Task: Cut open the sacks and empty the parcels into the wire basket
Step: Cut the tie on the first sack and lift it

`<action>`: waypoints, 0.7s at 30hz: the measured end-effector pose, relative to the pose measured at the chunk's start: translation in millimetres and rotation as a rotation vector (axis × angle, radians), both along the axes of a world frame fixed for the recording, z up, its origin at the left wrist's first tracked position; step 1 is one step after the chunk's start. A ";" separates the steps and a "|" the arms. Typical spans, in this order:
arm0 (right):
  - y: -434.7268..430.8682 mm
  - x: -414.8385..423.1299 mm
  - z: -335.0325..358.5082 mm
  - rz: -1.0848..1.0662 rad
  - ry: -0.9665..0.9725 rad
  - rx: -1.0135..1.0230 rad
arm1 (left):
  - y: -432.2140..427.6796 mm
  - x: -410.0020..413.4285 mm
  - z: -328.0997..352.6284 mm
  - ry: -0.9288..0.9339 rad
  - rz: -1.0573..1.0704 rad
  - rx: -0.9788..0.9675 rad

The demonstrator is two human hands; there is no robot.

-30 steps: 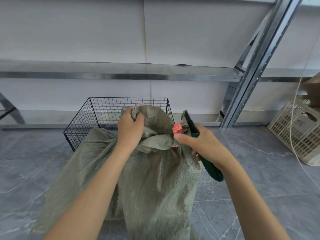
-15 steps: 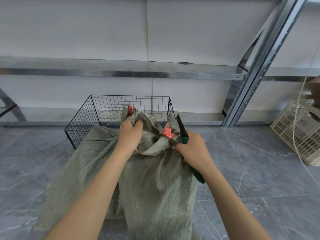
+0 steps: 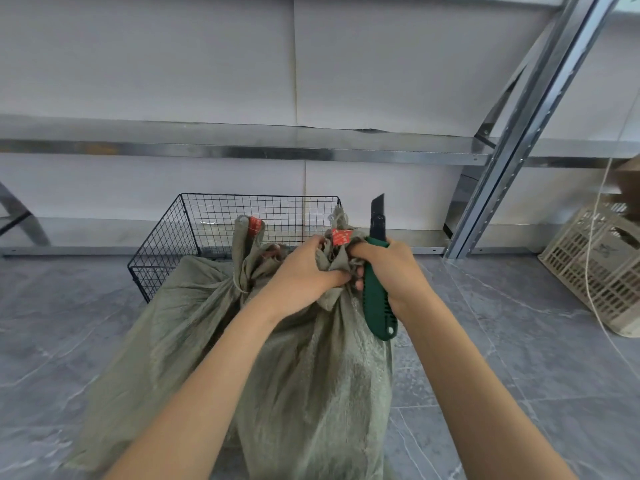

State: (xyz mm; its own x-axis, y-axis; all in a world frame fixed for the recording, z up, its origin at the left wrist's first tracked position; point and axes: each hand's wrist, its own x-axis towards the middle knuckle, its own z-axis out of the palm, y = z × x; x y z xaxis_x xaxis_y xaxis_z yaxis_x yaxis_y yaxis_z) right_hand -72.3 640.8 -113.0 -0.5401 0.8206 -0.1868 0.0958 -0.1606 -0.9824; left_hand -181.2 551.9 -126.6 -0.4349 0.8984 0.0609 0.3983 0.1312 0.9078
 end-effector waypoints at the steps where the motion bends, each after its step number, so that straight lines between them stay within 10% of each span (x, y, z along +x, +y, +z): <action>1: 1.1 -1.0 2.0 0.008 -0.009 0.007 | 1.5 -0.5 -1.2 0.002 0.017 0.036; 21: 10.2 -58.6 96.5 0.106 -0.065 -0.151 | 6.7 -57.8 87.1 0.196 0.319 0.083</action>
State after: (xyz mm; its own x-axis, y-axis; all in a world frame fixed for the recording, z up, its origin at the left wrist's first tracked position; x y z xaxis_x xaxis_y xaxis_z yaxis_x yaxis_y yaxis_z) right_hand -131.0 651.0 -16.5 -0.6049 0.7195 -0.3411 0.1827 -0.2916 -0.9389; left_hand -238.9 558.6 -39.5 -0.6646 0.7084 0.2374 0.5165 0.2060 0.8311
